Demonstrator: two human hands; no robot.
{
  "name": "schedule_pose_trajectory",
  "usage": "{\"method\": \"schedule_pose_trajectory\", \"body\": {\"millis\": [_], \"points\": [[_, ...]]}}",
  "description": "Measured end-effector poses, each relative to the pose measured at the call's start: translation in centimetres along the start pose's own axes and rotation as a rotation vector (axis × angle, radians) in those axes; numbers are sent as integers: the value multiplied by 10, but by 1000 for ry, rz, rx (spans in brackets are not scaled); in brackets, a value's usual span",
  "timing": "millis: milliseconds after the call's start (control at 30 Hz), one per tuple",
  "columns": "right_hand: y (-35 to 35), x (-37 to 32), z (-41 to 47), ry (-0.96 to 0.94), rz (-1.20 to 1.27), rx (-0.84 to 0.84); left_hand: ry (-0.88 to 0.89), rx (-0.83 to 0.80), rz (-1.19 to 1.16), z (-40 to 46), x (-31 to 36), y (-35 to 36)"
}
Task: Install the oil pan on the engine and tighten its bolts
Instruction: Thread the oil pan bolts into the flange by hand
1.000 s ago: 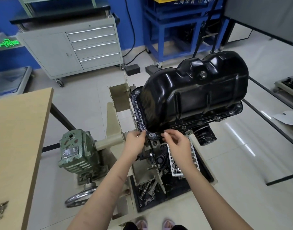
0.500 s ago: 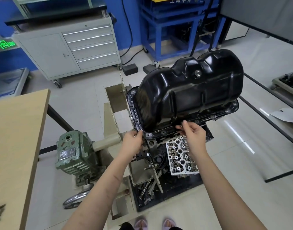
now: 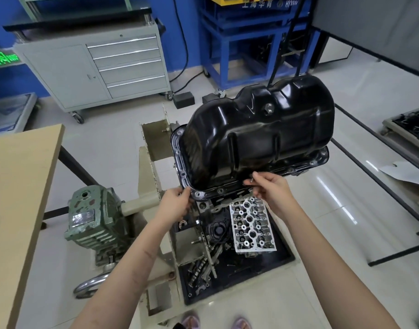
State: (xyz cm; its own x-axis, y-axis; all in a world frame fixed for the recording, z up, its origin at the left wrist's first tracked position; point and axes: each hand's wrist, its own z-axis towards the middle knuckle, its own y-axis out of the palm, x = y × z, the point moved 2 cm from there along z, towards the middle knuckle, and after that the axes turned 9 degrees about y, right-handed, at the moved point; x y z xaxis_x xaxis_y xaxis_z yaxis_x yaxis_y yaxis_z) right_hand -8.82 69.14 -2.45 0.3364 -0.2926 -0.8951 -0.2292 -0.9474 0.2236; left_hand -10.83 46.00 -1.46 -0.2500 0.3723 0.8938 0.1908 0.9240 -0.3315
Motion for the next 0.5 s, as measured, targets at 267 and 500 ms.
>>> {"method": "schedule_pose_trajectory", "body": {"millis": [267,500], "points": [[-14,-15,10,75,-23,-104,-86,-105,-64,1,1,1],[-14,-16,13,83,-29,-80,-139,-252,-17,2,8,-4]]}}
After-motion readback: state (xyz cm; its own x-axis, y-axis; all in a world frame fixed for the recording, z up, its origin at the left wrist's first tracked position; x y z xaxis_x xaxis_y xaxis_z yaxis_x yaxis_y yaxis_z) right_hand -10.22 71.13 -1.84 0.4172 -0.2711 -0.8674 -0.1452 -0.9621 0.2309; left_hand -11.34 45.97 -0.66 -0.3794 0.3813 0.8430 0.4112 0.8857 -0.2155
